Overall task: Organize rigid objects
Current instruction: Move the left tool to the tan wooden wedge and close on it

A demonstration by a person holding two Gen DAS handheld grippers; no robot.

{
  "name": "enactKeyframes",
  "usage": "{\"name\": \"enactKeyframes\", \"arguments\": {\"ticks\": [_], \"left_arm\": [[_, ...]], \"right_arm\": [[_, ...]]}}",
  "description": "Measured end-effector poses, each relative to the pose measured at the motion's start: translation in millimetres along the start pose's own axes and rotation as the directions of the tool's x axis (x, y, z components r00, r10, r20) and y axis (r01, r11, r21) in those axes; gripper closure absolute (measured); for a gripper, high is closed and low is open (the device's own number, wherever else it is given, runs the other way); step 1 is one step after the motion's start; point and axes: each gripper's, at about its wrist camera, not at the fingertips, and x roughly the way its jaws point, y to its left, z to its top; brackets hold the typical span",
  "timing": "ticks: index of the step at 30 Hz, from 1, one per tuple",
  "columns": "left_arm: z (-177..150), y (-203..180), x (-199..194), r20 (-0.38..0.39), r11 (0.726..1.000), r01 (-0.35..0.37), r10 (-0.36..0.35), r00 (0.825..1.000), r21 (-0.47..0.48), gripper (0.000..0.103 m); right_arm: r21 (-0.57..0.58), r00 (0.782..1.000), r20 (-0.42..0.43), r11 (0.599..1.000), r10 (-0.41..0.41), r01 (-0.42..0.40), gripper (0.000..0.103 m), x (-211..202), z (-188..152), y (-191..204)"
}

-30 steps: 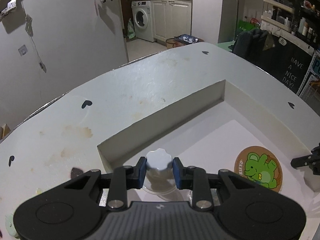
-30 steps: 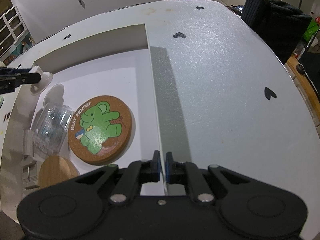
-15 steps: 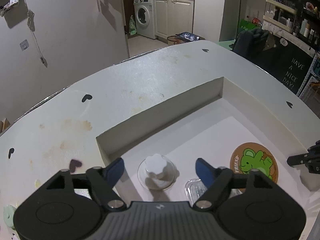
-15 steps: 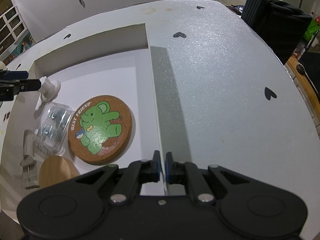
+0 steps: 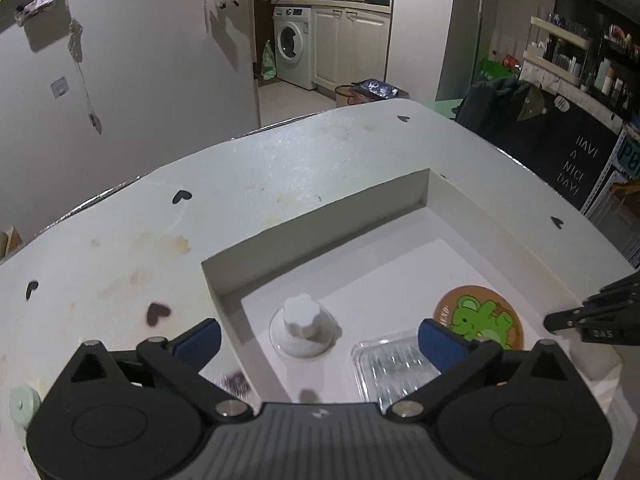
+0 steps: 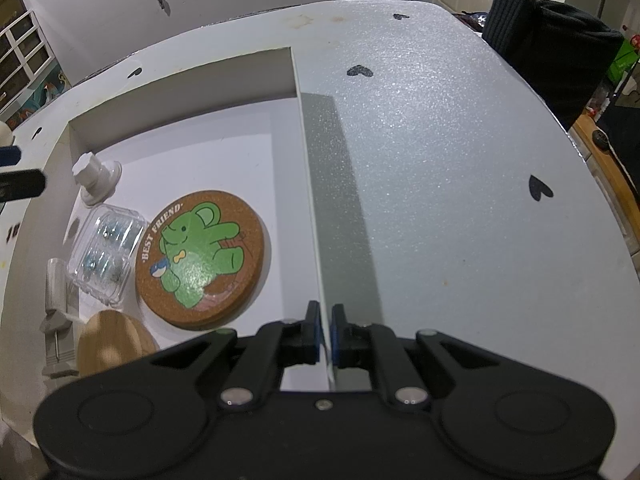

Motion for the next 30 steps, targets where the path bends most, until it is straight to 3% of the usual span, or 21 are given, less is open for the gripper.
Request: {"name": "enactKeyframes", "arguments": {"ticks": [6, 16, 22, 30], "left_arm": [[-22.4, 13.1, -25.8, 0.011, 0.999, -0.001, 0.001, 1.000, -0.039, 0.000], [-85.0, 71.7, -62.3, 0.024, 0.980, -0.099, 0.105, 0.994, -0.171, 0.000], [-121.7, 121.2, -74.6, -0.013, 0.942, -0.231, 0.235, 0.972, -0.244, 0.000], [-147.9, 178.0, -77.9, -0.061, 0.913, -0.339, 0.334, 0.941, -0.227, 0.000]], "right_arm": [[0.000, 1.000, 0.000, 1.000, 0.000, 0.000, 0.096, -0.1, 0.1, 0.0], [0.000, 1.000, 0.001, 1.000, 0.001, -0.001, 0.096, -0.2, -0.1, -0.4], [0.001, 1.000, 0.001, 1.000, 0.002, -0.002, 0.096, -0.4, -0.1, -0.7], [0.000, 1.000, 0.001, 1.000, 0.001, -0.001, 0.096, -0.4, -0.2, -0.9]]}}
